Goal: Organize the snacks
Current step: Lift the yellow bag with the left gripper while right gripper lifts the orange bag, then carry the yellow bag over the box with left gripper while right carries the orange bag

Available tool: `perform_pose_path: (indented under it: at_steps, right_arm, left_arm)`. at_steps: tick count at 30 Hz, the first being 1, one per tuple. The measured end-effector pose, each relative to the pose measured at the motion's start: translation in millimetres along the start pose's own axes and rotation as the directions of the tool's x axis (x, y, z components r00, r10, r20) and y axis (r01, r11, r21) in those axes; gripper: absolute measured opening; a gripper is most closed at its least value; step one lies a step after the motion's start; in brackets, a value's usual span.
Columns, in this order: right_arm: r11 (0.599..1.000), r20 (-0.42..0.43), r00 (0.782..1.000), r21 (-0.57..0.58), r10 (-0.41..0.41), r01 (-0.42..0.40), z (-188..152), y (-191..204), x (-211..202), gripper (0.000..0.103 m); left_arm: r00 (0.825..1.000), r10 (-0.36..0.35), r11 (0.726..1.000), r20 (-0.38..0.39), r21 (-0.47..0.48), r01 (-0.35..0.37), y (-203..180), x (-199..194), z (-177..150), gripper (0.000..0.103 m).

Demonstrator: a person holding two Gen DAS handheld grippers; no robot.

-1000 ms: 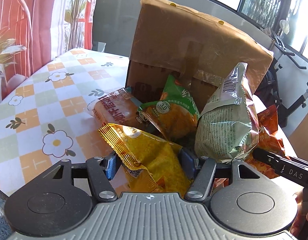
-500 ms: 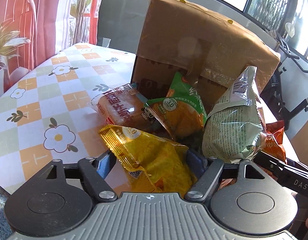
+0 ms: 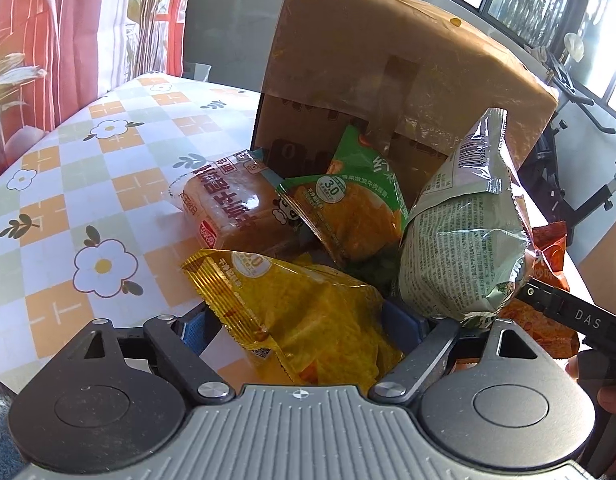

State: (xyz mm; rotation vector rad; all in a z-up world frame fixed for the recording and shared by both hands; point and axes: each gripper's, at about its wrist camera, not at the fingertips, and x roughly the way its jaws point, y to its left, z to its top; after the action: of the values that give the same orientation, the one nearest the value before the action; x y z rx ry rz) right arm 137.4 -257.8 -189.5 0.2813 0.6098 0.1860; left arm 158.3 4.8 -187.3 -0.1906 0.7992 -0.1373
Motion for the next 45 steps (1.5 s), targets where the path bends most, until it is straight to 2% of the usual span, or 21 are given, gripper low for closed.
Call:
perform_pose_path:
  at_steps: [6, 10, 12, 14, 16, 18, 20, 23, 31, 39, 43, 45]
  right_arm:
    - [1.0, -0.019, 1.0, -0.008, -0.018, 0.018, 1, -1, 2, 0.099]
    - [1.0, -0.014, 1.0, 0.005, -0.01, 0.01, 3, 0, 3, 0.099]
    - [1.0, -0.017, 1.0, 0.007, 0.008, -0.008, 2, 0, 2, 0.095]
    - [1.0, -0.026, 0.999, 0.008, 0.021, -0.021, 2, 2, 1, 0.082]
    - [1.0, -0.023, 1.0, 0.003, 0.008, -0.007, 3, 5, -1, 0.08]
    - [1.0, -0.01, 1.0, 0.002, -0.002, 0.002, 3, 6, -5, 0.074]
    - [1.0, 0.01, 1.0, -0.005, -0.023, 0.023, 2, 5, -12, 0.068]
    - [0.998, 0.051, 0.997, -0.033, -0.055, 0.057, 3, 9, -24, 0.065]
    - [0.982, 0.151, 0.983, -0.139, -0.106, 0.127, 6, 25, -43, 0.064]
    - [0.987, 0.159, 0.983, -0.115, -0.092, 0.111, 5, 22, -47, 0.064]
    - [0.983, 0.208, 0.97, -0.102, -0.126, 0.15, 11, 21, -53, 0.064]
    - [0.985, 0.224, 0.968, -0.1, -0.116, 0.141, 16, 20, -56, 0.064]
  left_arm:
    - [1.0, -0.029, 0.999, -0.008, -0.021, 0.029, 3, 5, -2, 0.088]
    - [0.999, -0.043, 0.999, -0.014, -0.029, 0.043, 4, 7, -2, 0.088]
    - [0.998, -0.052, 0.998, -0.017, -0.033, 0.052, 4, 7, -2, 0.087]
    - [0.997, -0.068, 0.996, -0.023, -0.052, 0.067, 6, 6, -2, 0.083]
    - [0.996, -0.089, 0.993, -0.031, -0.08, 0.086, 10, 5, 0, 0.077]
    - [0.994, -0.103, 0.99, -0.027, -0.104, 0.1, 13, 2, 0, 0.071]
    - [0.994, -0.107, 0.988, -0.005, -0.112, 0.105, 15, -4, 1, 0.069]
    - [0.995, -0.09, 0.989, 0.04, -0.11, 0.094, 17, -15, 5, 0.065]
    - [0.986, 0.002, 0.996, 0.168, -0.086, 0.013, 19, -48, 12, 0.064]
    - [0.975, 0.024, 0.998, 0.223, -0.069, -0.009, 19, -60, 18, 0.064]
    - [0.967, 0.024, 0.999, 0.253, -0.048, -0.012, 18, -65, 21, 0.064]
    - [0.962, 0.026, 0.999, 0.273, -0.03, -0.019, 16, -68, 24, 0.064]
